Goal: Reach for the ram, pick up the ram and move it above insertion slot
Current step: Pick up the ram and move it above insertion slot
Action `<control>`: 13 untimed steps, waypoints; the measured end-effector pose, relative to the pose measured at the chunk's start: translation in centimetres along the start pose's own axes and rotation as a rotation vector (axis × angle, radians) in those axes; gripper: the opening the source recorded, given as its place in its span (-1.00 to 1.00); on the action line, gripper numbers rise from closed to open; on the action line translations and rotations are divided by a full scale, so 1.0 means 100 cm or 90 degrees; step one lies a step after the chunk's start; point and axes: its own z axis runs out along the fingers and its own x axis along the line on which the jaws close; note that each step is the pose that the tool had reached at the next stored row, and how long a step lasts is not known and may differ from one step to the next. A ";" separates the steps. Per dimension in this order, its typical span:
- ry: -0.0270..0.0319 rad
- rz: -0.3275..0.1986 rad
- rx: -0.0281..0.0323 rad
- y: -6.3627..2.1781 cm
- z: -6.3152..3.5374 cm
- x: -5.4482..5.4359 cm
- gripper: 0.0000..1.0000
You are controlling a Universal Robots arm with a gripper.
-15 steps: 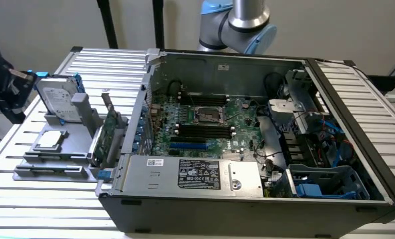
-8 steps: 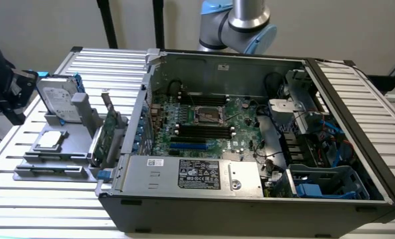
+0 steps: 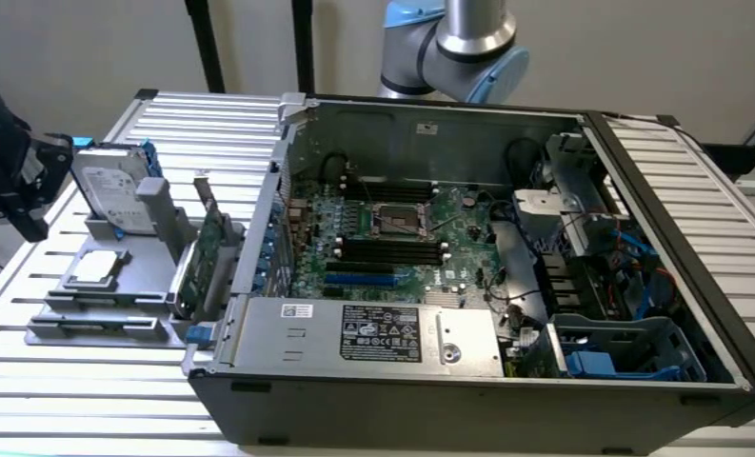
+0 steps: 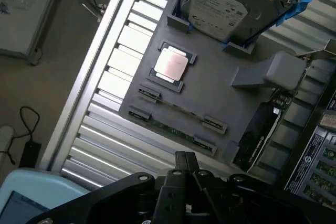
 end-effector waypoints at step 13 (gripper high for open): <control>0.0057 -0.150 0.0001 -0.0002 0.0050 0.000 -0.80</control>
